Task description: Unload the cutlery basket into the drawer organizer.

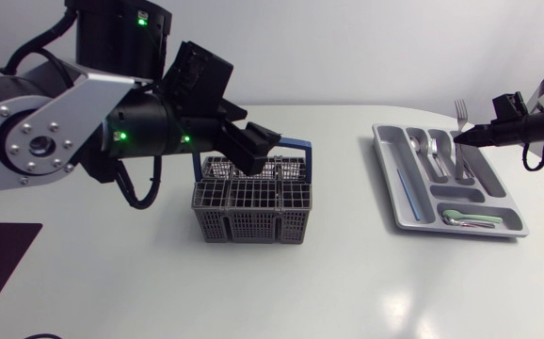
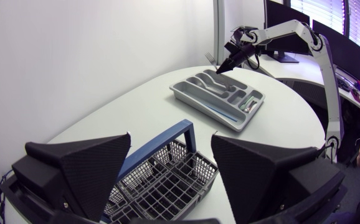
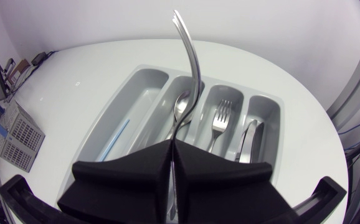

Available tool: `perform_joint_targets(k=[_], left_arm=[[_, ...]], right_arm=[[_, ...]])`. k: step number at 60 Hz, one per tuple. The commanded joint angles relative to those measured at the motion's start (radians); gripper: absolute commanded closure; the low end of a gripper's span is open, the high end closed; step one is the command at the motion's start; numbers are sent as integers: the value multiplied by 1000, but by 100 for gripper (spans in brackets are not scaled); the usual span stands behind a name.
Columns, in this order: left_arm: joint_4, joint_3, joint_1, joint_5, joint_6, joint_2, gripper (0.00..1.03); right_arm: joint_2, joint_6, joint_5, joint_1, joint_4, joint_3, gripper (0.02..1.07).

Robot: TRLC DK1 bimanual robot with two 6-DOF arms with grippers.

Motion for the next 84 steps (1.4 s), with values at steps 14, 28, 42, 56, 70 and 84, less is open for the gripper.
perform_joint_targets(k=[14,28,42,56,70,84], left_arm=[[-5,-15,-11,10,12,-25,6],[-12,-9,-11,10,10,-31,6],[-14,-10,-12,10,10,-31,6],[-14,-10,-14,10,10,-31,5],[-17,-10,-17,10,10,-33,5],[-22,-12,-18,10,7,-39,5]], right_arm=[[39,13,2,1,31,-59,101],[54,19,2,2,43,-62,101],[74,21,5,4,46,-55,101],[86,27,22,5,48,-42,101],[114,37,31,8,48,-21,101],[129,48,40,8,50,-9,101]])
